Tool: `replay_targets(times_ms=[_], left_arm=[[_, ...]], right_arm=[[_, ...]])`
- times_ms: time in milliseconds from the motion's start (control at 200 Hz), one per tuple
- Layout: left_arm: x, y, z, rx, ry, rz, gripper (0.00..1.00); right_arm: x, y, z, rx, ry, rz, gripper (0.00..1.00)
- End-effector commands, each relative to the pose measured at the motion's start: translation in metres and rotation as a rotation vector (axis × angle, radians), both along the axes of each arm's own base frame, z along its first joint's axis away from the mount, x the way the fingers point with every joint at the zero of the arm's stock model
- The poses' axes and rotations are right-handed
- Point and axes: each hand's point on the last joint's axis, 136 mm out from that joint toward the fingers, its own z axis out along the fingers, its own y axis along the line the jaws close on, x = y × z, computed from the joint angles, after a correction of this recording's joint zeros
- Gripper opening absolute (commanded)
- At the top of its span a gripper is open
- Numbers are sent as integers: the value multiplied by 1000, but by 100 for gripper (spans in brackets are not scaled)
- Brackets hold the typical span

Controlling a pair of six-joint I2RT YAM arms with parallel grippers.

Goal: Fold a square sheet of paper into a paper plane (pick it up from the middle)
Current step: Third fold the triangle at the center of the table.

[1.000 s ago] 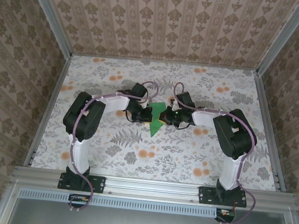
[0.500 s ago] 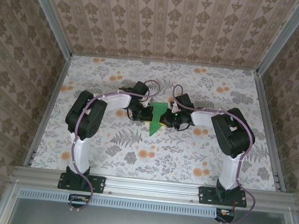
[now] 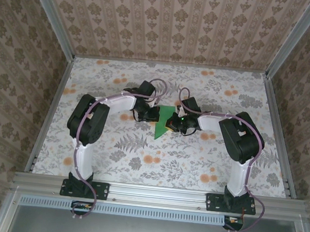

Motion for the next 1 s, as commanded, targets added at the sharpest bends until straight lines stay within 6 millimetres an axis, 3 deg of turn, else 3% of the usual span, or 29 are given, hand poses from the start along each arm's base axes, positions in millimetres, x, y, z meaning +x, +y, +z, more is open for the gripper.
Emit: replay_targets(times_ms=[0,225,375,995], left_arm=[[-8,-14,32,-94,-33,32,3],[-43,-34,28,-172,53,47,1],[-56,-32,12,-141,106,54,0],[-71,-12,-28,-39,174,84,0]], right_arm=[[-24,-33,-46,-172,119,-49,0],[-27,-35,-48,-183,130,-53,0],[-27,-35,-50,-180,133,-57,0],[-30,-35,-53,-182,146,-54,0]])
